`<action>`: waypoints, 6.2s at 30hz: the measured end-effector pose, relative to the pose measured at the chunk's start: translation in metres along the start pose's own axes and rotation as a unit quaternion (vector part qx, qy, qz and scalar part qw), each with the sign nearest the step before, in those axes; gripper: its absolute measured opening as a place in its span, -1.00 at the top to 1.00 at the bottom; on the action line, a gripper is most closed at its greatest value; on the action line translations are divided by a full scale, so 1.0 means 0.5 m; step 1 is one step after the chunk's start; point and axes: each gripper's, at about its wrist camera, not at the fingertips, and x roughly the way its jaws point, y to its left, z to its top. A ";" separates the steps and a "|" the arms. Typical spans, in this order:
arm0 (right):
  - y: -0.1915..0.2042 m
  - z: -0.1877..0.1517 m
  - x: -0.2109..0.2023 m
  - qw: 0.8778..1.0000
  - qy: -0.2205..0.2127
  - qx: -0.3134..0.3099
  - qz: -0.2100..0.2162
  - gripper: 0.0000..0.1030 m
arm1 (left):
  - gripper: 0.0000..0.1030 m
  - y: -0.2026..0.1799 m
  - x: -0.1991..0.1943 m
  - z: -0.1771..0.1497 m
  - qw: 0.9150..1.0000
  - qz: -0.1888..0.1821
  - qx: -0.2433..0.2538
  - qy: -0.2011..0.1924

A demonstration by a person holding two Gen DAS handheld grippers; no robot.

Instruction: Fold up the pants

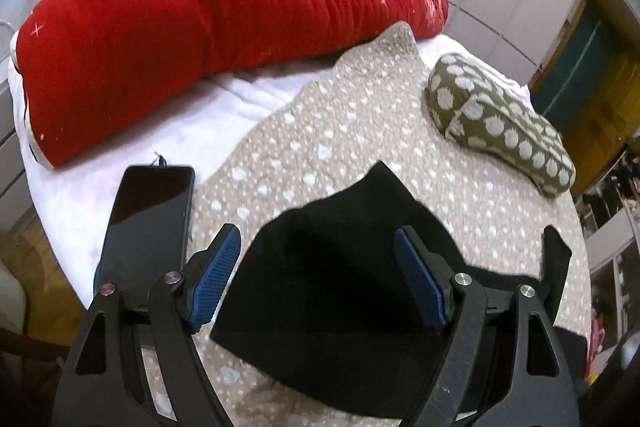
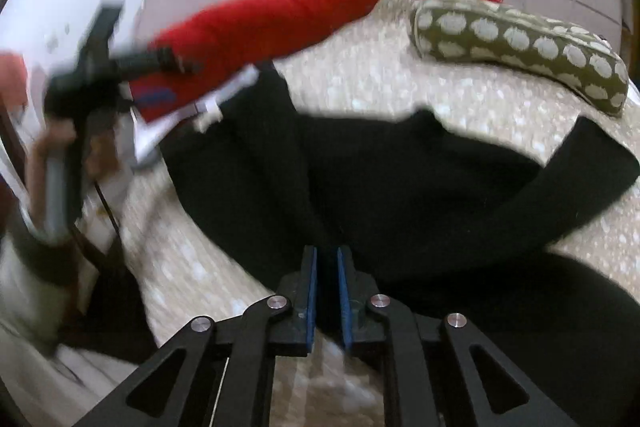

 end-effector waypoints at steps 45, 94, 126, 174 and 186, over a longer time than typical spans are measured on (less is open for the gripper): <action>-0.293 0.067 -0.145 0.938 -0.050 0.255 -0.229 0.91 | -0.55 -0.103 0.070 -0.075 0.995 -0.011 0.077 0.069; -0.141 -0.040 -0.229 0.962 -0.108 0.226 -0.112 0.33 | -0.55 0.047 0.037 -0.028 0.998 0.055 -0.021 0.040; -0.009 0.042 0.020 0.989 0.011 0.088 -0.115 0.71 | -0.57 0.005 0.004 -0.058 0.995 0.095 0.013 0.018; -0.130 -0.145 -0.138 0.959 0.013 0.170 -0.228 0.26 | -0.57 -0.225 0.019 -0.217 0.983 0.036 0.166 0.068; -0.171 -0.164 -0.161 0.949 0.001 0.207 -0.236 0.22 | -0.57 -0.272 0.021 -0.240 0.979 0.001 0.188 0.079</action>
